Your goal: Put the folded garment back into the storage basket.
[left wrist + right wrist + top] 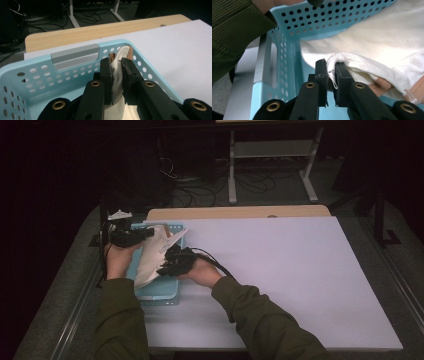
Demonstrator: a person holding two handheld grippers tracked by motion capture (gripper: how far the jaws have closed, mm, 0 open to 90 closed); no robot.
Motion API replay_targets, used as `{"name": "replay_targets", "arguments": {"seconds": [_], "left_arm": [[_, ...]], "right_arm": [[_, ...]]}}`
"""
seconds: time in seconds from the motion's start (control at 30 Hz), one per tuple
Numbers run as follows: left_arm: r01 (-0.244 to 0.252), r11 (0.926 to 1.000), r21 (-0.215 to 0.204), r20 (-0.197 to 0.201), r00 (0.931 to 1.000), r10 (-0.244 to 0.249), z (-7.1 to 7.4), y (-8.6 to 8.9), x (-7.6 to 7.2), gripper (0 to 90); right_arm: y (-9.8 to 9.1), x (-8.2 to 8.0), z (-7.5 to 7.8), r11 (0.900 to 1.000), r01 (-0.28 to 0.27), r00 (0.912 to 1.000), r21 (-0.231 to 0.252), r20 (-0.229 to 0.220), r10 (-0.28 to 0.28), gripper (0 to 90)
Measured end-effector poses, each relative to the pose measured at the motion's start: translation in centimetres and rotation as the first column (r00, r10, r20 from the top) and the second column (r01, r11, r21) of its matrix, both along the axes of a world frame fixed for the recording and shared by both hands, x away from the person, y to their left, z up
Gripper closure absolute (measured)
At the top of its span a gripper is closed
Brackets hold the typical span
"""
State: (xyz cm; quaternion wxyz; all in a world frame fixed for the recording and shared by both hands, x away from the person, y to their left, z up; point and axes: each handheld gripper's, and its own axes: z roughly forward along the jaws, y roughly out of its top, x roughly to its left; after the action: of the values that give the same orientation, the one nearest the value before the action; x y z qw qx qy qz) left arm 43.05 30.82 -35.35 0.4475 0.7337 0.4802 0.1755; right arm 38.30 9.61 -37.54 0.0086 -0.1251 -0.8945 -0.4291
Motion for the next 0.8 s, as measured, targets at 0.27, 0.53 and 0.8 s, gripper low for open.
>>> {"name": "replay_targets", "arguments": {"seconds": [0.27, 0.53, 0.8], "left_arm": [[0.014, 0.9999, -0.006, -0.039, 0.9991, -0.014, -0.7, 0.1, 0.3, 79.2], [0.028, 0.9996, -0.005, -0.064, 0.9976, -0.029, -1.3, -0.1, 0.6, 79.1], [0.017, 0.9998, 0.005, -0.060, 0.9980, -0.017, -1.5, -0.1, 0.7, 78.9]], "right_arm": [[-0.3, -0.2, -0.3, 0.9993, -0.029, 0.9993, -0.021, -0.022, 0.029, 75.0], [-1.5, -0.5, -0.2, 0.9991, -0.042, 0.9982, -0.009, -0.044, 0.041, 69.9], [-4.2, -0.6, 0.9, 0.9988, 0.005, 0.9991, 0.048, -0.043, -0.003, 63.0]]}}
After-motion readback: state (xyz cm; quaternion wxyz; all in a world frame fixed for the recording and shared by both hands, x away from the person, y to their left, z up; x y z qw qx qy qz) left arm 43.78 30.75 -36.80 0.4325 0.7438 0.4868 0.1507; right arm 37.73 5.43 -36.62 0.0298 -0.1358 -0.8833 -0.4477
